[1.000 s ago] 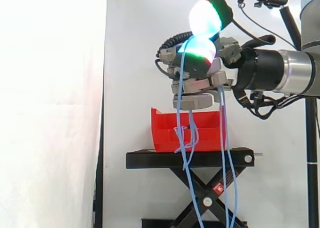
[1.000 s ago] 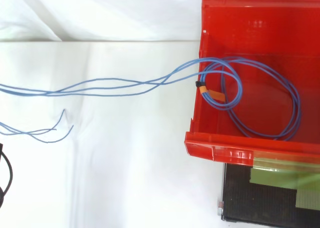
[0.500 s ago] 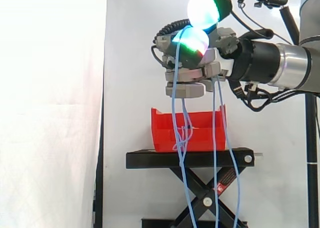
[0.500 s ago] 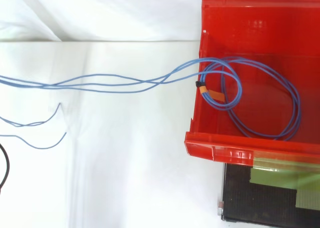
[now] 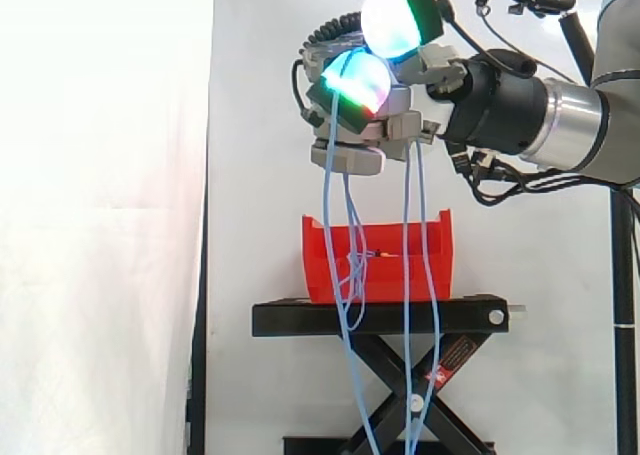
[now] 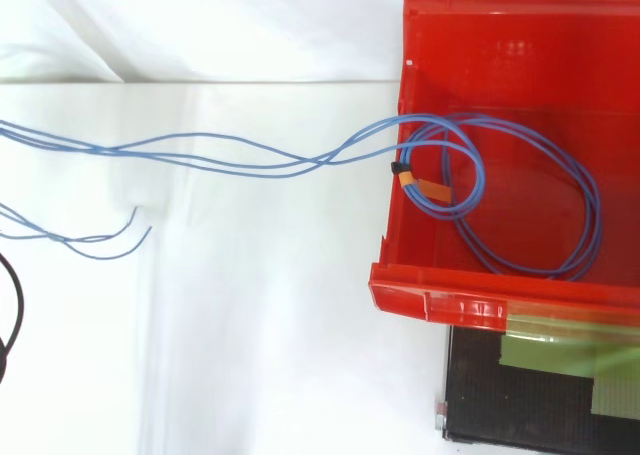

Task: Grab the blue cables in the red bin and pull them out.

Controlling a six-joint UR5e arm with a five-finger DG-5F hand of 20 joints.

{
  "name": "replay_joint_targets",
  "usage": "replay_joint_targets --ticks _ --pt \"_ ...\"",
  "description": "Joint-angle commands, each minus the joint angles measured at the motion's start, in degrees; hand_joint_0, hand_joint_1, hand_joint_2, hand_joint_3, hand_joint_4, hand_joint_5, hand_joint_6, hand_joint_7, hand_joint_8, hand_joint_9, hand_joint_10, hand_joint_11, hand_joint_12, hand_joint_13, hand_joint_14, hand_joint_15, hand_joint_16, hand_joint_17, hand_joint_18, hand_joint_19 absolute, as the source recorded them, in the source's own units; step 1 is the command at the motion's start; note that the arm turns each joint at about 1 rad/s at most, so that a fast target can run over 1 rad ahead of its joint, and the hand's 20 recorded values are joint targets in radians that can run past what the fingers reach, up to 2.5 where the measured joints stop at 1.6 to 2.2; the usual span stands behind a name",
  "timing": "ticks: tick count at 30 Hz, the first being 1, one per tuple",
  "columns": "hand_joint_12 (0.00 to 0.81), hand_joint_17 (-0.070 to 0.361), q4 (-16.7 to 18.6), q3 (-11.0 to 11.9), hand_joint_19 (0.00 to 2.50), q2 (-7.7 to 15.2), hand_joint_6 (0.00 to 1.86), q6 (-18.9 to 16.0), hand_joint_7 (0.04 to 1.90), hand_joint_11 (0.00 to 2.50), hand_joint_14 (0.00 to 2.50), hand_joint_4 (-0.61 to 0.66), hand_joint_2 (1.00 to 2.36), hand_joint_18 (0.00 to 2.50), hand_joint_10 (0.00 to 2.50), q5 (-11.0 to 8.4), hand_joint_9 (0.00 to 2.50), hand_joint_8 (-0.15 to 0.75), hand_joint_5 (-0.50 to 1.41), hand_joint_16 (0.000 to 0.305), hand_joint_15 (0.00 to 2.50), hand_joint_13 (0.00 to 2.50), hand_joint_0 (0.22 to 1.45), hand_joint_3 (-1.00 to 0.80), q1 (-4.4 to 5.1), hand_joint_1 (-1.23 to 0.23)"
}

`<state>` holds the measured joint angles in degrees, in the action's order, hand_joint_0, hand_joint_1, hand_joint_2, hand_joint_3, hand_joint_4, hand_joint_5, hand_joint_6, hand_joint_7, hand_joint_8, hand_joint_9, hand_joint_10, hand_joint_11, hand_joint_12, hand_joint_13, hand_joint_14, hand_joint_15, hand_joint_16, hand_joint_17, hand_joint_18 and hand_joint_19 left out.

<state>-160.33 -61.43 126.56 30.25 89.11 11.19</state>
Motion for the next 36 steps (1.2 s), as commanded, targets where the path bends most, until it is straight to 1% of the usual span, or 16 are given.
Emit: replay_joint_targets --ticks 1,2,4,18,25,28,30,36 --pt "0.371 0.101 0.10 0.00 1.48 0.00 1.08 0.99 0.28 1.13 2.50 0.38 1.00 1.13 1.25 -0.07 1.14 0.323 0.58 0.045 0.59 1.05 0.74 -1.00 -0.02 -0.92" --pt "0.360 0.100 0.01 0.00 1.48 0.00 1.08 1.17 0.28 1.14 2.50 0.38 1.00 1.14 1.23 -0.07 1.15 0.321 0.59 0.044 0.59 1.05 0.73 -1.00 -0.02 -0.92" --pt "0.372 0.102 -0.07 0.00 1.47 0.00 1.07 1.43 0.29 1.15 2.50 0.38 1.00 1.14 1.22 -0.07 1.16 0.325 0.60 0.045 0.60 1.06 0.73 -1.00 -0.02 -0.91" --pt "0.378 0.103 -0.07 0.00 1.45 0.00 1.02 4.95 0.32 1.18 2.47 0.37 1.00 1.16 1.18 0.01 1.20 0.317 0.65 0.046 0.62 1.09 0.72 -1.00 0.15 -0.90" --pt "0.377 0.106 0.72 0.00 1.43 0.00 1.01 6.70 0.33 1.19 2.47 0.38 1.00 1.16 1.16 0.01 1.21 0.320 0.66 0.047 0.61 1.09 0.71 -1.00 0.15 -0.89" --pt "0.381 0.108 2.04 0.00 1.41 0.00 0.99 7.50 0.35 1.19 2.47 0.38 1.00 1.16 1.15 0.72 1.23 0.329 0.68 0.048 0.60 1.10 0.71 -1.00 0.15 -0.88" --pt "0.379 0.106 2.92 -0.09 1.41 0.00 0.99 7.93 0.35 1.19 2.46 0.38 1.00 1.16 1.15 1.77 1.23 0.329 0.68 0.047 0.60 1.10 0.70 -1.00 0.15 -0.88" --pt "0.392 0.114 2.92 -0.18 1.32 0.00 0.94 7.93 0.37 1.22 2.43 0.37 1.00 1.18 1.10 1.86 1.27 0.332 0.72 0.051 0.60 1.13 0.68 -1.00 0.15 -0.84"
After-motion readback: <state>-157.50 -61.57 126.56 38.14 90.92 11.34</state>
